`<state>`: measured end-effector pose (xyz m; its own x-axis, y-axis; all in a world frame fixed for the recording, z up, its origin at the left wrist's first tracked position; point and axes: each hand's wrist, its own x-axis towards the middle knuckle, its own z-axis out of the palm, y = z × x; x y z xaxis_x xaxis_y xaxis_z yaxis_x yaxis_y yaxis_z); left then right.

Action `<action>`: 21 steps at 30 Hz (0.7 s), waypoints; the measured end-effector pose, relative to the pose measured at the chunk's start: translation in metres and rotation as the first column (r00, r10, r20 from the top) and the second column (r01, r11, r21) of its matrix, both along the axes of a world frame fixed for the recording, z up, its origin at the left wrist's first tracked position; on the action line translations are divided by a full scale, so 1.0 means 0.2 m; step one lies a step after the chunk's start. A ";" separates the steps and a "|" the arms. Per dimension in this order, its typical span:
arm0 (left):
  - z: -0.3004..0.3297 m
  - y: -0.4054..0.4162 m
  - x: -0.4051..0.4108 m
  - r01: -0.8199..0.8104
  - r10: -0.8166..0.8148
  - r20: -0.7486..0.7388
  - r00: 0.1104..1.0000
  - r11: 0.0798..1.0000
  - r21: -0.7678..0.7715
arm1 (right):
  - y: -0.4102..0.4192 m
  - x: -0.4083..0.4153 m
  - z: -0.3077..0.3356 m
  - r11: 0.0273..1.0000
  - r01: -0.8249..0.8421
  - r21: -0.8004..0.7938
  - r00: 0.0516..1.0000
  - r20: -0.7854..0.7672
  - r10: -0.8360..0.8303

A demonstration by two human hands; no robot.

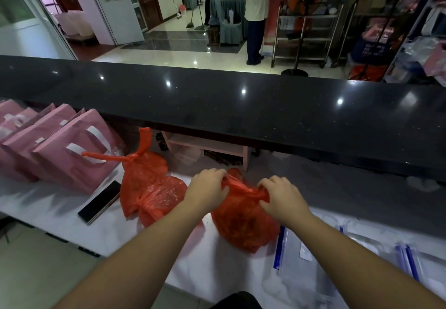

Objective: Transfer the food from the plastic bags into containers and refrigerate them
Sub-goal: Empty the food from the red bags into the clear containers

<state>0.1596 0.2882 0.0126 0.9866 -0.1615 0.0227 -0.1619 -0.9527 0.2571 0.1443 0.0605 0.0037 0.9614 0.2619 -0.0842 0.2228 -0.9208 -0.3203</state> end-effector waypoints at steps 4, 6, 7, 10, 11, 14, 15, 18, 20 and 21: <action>0.04 0.02 0.01 -0.102 0.103 0.004 0.995 0.983 -0.154 | 0.01 0.02 0.03 0.996 0.030 0.078 0.999 0.032 -0.033; 0.06 0.05 0.01 -0.183 0.188 0.001 0.982 0.958 -0.220 | -0.01 0.03 0.03 0.975 0.106 0.194 0.994 -0.008 -0.106; 0.08 0.07 0.01 -0.218 0.225 0.001 0.974 0.945 -0.245 | -0.02 0.03 0.04 0.958 0.149 0.245 0.989 -0.030 -0.146; 0.13 0.11 0.03 -0.293 0.306 -0.012 0.952 0.899 -0.325 | -0.04 0.04 0.06 0.851 0.288 0.439 0.957 -0.102 -0.271; 0.15 0.13 0.03 -0.314 0.328 -0.020 0.944 0.882 -0.350 | -0.04 0.05 0.07 0.806 0.329 0.492 0.943 -0.127 -0.307; 0.23 0.16 0.06 -0.368 0.384 -0.054 0.922 0.825 -0.429 | -0.02 0.07 0.12 0.695 0.419 0.584 0.904 -0.202 -0.375; 0.25 0.16 0.06 -0.370 0.383 -0.067 0.921 0.811 -0.454 | -0.01 0.07 0.14 0.661 0.441 0.608 0.894 -0.232 -0.384; 0.30 0.16 0.07 -0.326 0.329 -0.085 0.941 0.805 -0.495 | 0.00 0.08 0.17 0.621 0.420 0.662 0.905 -0.250 -0.345; 0.32 0.15 0.08 -0.285 0.294 -0.064 0.954 0.814 -0.507 | 0.02 0.08 0.20 0.628 0.357 0.692 0.931 -0.204 -0.304; 0.32 0.14 0.09 -0.266 0.282 -0.047 0.958 0.819 -0.509 | 0.03 0.09 0.21 0.630 0.327 0.705 0.940 -0.174 -0.294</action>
